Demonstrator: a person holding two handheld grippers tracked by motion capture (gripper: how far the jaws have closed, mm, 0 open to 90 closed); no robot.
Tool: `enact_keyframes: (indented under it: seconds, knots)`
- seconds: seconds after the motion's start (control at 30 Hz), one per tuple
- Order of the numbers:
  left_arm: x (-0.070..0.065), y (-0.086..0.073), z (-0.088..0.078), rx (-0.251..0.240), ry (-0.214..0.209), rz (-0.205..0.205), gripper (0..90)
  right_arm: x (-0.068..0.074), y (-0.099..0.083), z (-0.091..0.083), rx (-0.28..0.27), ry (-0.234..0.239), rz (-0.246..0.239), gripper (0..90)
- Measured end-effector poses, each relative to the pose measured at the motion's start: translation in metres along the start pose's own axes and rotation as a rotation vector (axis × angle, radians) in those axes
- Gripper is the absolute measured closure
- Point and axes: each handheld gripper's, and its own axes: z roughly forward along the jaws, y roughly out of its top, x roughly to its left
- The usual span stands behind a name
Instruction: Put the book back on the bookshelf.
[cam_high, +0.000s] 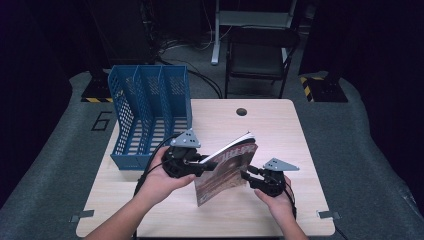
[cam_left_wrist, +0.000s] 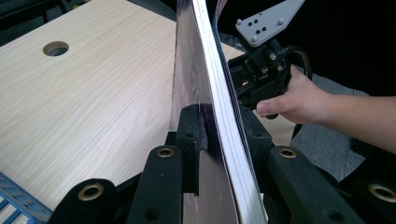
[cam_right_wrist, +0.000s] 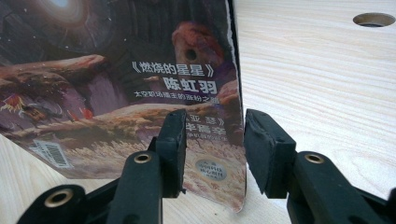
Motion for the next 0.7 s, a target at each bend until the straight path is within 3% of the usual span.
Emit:
enact_keyframes:
  seconds: [0.7]
  knots:
    - [0.001,0.026,0.012,0.089,0.011,0.002,75.5,0.0,0.0,0.001,-0.002,0.002,-0.001,59.1]
